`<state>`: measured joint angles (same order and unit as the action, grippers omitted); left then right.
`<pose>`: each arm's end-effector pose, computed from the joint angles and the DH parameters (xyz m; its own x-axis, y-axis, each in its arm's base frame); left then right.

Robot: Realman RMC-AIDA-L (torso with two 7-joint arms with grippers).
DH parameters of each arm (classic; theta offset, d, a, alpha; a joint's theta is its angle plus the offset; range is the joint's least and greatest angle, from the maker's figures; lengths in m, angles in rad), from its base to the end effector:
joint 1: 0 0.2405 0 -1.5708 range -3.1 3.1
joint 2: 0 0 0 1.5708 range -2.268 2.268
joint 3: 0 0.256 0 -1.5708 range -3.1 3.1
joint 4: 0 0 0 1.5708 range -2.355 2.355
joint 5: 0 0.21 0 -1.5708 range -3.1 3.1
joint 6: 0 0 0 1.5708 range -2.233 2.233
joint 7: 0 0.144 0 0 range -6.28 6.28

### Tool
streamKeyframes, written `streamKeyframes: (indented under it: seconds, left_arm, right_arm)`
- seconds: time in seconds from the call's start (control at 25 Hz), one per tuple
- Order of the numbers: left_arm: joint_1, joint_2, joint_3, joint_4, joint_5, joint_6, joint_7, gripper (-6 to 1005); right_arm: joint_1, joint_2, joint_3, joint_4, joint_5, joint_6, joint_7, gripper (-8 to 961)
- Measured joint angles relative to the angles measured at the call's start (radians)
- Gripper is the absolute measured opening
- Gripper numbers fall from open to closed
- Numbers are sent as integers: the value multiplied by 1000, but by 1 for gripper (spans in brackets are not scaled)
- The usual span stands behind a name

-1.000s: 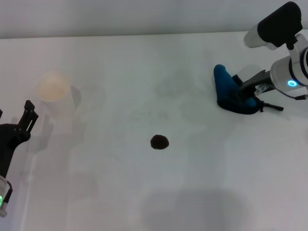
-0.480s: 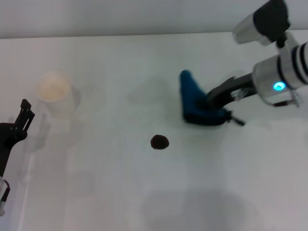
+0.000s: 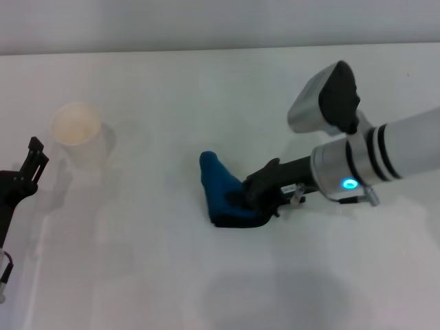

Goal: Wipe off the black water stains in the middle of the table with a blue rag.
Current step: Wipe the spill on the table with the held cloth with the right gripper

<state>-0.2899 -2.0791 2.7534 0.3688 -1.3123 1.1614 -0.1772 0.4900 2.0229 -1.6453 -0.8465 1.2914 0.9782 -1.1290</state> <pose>-0.3326 0.2731 -0.0607 0.5101 0.1028 0.8540 0.8595 -0.0997 -0.5014 0.2379 0.3384 -0.0823 0.8168 -0.5629 -0.1262 -0.5766 -0.7897 -0.2096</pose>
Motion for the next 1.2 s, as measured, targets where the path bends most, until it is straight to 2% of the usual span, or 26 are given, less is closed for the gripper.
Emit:
streamKeyframes:
  seconds: [0.28, 0.52, 1.0, 1.12, 1.2]
  left_arm:
    - [-9, 1, 0, -11, -1, 0, -3, 862]
    - [-11, 1, 0, -11, 0, 0, -4, 862]
    - [-10, 1, 0, -19, -3, 0, -4, 862]
    - [-13, 1, 0, -20, -3, 0, -4, 862]
    - [-13, 1, 0, -21, -3, 0, -4, 862]
  right_arm:
    - [-18, 2, -142, 70, 222, -101, -176, 101]
    - [-18, 5, -200, 112, 336, -218, -248, 99]
    - [-45, 1, -208, 106, 361, -460, -270, 97]
    - [-43, -1, -213, 107, 360, -457, -271, 96]
    - [-40, -1, -216, 110, 361, -403, -271, 95]
